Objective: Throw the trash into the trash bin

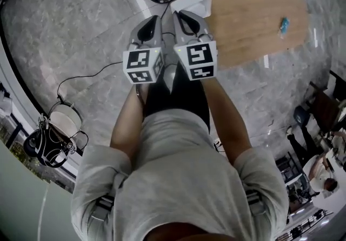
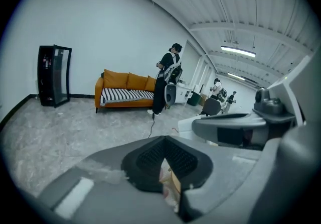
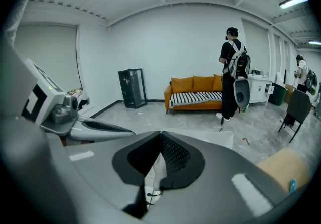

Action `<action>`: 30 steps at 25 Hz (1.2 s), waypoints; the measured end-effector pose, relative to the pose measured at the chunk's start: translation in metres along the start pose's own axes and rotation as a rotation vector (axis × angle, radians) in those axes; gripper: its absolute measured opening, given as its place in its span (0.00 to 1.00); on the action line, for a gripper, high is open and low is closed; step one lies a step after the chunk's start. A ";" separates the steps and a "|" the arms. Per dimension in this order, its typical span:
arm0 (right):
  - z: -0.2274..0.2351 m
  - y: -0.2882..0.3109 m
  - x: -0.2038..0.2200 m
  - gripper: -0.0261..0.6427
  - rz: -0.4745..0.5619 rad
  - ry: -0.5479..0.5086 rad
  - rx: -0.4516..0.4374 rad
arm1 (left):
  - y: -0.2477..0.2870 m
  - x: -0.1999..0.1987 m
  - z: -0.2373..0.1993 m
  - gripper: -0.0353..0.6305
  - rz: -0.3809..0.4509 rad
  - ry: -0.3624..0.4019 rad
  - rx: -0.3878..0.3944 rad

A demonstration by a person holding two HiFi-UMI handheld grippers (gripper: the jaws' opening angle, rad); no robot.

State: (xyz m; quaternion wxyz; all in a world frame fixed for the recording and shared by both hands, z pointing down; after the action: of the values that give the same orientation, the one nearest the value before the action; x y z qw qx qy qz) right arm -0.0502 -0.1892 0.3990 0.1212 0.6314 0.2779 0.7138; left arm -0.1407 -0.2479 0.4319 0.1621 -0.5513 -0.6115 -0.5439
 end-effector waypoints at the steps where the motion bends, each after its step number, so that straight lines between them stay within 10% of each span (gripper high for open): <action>1: -0.008 0.003 0.000 0.06 0.000 -0.001 -0.004 | -0.005 0.001 -0.008 0.08 0.004 0.000 -0.008; 13: -0.060 0.057 0.006 0.06 -0.002 -0.001 -0.017 | -0.015 0.028 -0.091 0.08 -0.049 0.000 -0.010; 30: 0.021 0.137 0.088 0.06 -0.064 0.080 -0.094 | 0.103 0.054 -0.109 0.08 -0.123 -0.050 -0.121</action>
State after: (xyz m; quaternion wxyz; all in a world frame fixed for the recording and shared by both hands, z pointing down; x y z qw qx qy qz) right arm -0.0209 -0.2495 0.5483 0.1619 0.5867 0.2688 0.7466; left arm -0.1154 -0.3335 0.5643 0.0795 -0.5349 -0.6142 -0.5747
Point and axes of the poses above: the fingertips, and each gripper's own axes: y forward along the fingers, z to its right, x out of its underside, the point moved 6 cm from there along -y, backward along the fingers, and after that the axes turned 5 degrees about x, right-handed, at the moved point
